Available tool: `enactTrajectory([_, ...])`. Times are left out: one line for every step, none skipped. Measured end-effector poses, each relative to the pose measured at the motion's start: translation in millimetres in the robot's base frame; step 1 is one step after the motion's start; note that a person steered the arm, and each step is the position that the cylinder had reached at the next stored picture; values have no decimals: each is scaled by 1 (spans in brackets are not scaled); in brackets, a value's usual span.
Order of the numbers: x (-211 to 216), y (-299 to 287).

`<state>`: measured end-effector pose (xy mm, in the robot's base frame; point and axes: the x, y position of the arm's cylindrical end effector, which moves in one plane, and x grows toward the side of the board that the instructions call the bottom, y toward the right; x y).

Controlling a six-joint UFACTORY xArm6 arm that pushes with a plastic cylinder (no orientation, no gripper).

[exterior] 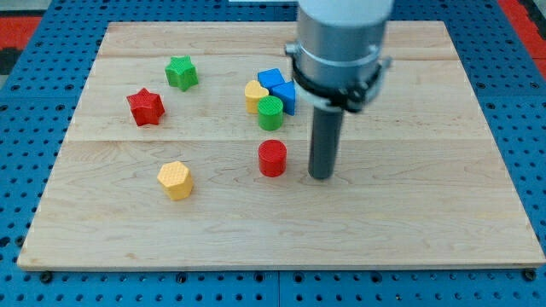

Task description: Move the green circle into the yellow heart

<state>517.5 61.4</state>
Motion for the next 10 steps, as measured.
enactTrajectory([-24, -50])
enactTrajectory([-66, -110])
enactTrajectory([-73, -126])
enactTrajectory([-66, -174])
enactTrajectory([-80, -194])
enactTrajectory([-94, -193])
enactTrajectory([-97, -185])
enactTrajectory([-97, -160])
enactTrajectory([-97, -135])
enactTrajectory([-97, -127])
